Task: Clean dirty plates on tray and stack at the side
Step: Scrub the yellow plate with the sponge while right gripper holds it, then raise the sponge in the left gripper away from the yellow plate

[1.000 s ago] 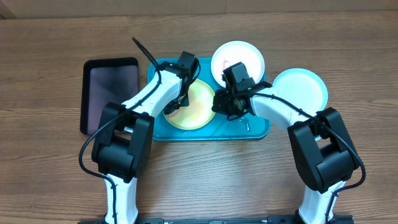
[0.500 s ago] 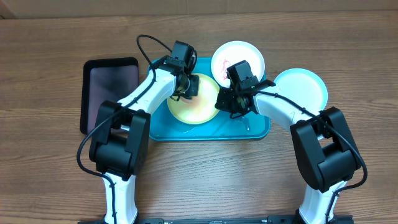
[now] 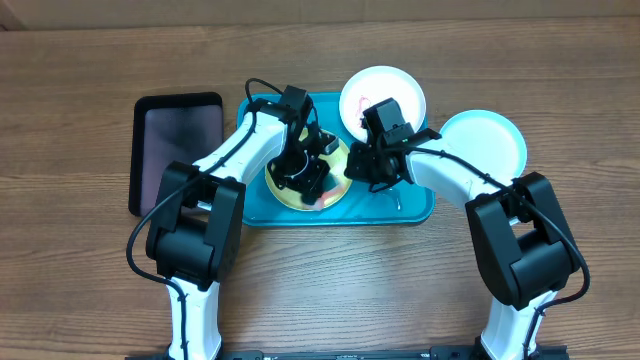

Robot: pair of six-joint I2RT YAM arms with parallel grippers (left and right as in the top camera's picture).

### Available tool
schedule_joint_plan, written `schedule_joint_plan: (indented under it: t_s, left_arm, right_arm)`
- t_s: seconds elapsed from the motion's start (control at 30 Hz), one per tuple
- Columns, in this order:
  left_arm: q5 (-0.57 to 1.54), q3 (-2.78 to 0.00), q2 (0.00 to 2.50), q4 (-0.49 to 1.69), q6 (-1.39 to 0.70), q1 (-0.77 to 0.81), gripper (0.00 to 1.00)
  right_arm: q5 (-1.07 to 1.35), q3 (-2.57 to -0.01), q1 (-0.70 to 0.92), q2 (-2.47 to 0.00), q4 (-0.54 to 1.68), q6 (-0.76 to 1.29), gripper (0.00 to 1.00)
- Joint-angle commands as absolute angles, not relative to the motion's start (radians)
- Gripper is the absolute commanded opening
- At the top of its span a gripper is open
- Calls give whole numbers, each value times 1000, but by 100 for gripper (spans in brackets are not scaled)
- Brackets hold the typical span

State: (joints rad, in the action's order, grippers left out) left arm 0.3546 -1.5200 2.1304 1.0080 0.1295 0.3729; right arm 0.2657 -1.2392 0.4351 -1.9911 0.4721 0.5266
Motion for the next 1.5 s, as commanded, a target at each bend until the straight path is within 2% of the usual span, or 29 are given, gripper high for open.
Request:
schedule_joint_plan:
  t_s: [0.0,0.17,0.33,0.47,0.6,0.73,0.87,0.97,1.27,1.47]
  left_arm:
    - [-7,-1511,2152,1036,22,373,4]
    - [-406,-1512,2152,1034,-269,374,4]
    - [-516,-1512,2152,960,-416,375,4]
    - [-480,-1512,2152,834,-427,374,4]
    - [-329,-1512,2152,675,-408,373,4]
    - [-56,-1512,2152,584,-261,381,4]
    - [250,-1512,2152,581,-67,392,4]
    - [356,-1512,2152,630,-22,392,4]
    - [333,-1549,2130,831,-219,363,4]
    - [10,-1677,2027,1010,-438,352,4]
  right_arm:
    - [257,-1250,439,-2000,472,524,4]
    - [257,-1250,439,-2000,472,524,4]
    - [257,-1250,439,-2000,472,524,4]
    - [257,-1250,439,-2000,472,524,4]
    - [257,-1250,439,-2000,472,524,4]
    - [257,-1250,439,-2000,472,524,4]
    - [257,-1250,439,-2000,472,524,4]
    - [257,-1250,439,-2000,472,524,4]
    - [257,-1250,439,-2000,473,524,4]
    - [265,-1250,439,-2000,473,508,4]
